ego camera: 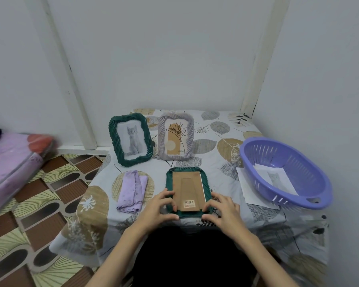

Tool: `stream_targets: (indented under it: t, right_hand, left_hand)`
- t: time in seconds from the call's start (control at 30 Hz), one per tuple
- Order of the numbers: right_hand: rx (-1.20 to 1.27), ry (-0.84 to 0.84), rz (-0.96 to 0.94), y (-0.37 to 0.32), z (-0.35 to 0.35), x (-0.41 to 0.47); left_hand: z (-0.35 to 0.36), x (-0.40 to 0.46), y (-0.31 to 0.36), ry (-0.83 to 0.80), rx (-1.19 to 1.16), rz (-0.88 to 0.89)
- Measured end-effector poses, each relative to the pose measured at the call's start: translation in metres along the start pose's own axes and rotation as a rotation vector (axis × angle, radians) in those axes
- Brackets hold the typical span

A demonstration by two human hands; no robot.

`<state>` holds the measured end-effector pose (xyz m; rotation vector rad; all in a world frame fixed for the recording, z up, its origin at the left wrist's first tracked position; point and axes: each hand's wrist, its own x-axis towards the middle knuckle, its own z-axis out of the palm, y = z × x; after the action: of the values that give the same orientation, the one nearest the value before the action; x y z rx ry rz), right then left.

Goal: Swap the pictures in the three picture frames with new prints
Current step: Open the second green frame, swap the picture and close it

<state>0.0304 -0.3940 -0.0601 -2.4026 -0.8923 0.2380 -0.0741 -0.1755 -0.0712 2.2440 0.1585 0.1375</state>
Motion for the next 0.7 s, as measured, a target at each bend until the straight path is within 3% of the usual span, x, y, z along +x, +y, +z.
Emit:
stream_targets:
  t: [0.23,0.33,0.43,0.57,0.7]
  right_hand:
    - [0.024,-0.044,0.045,-0.004,-0.004,-0.001]
    - [0.022,0.067,0.121,-0.016,-0.008,0.004]
    - [-0.115,0.139,0.188,-0.037,-0.006,0.015]
    - [-0.307,0.032,0.212,-0.053,0.008,0.021]
    - [-0.314,0.034,0.216,-0.057,0.014,0.021]
  left_hand:
    - [-0.002,-0.001,0.003,-0.024,-0.015,-0.006]
    - [-0.009,-0.001,0.012,0.013,-0.138,-0.040]
    - [-0.012,0.004,0.007,0.071,-0.006,-0.042]
    - [-0.011,0.012,-0.006,-0.017,0.268,-0.067]
    - [-0.008,0.011,-0.009,-0.040,0.265,-0.059]
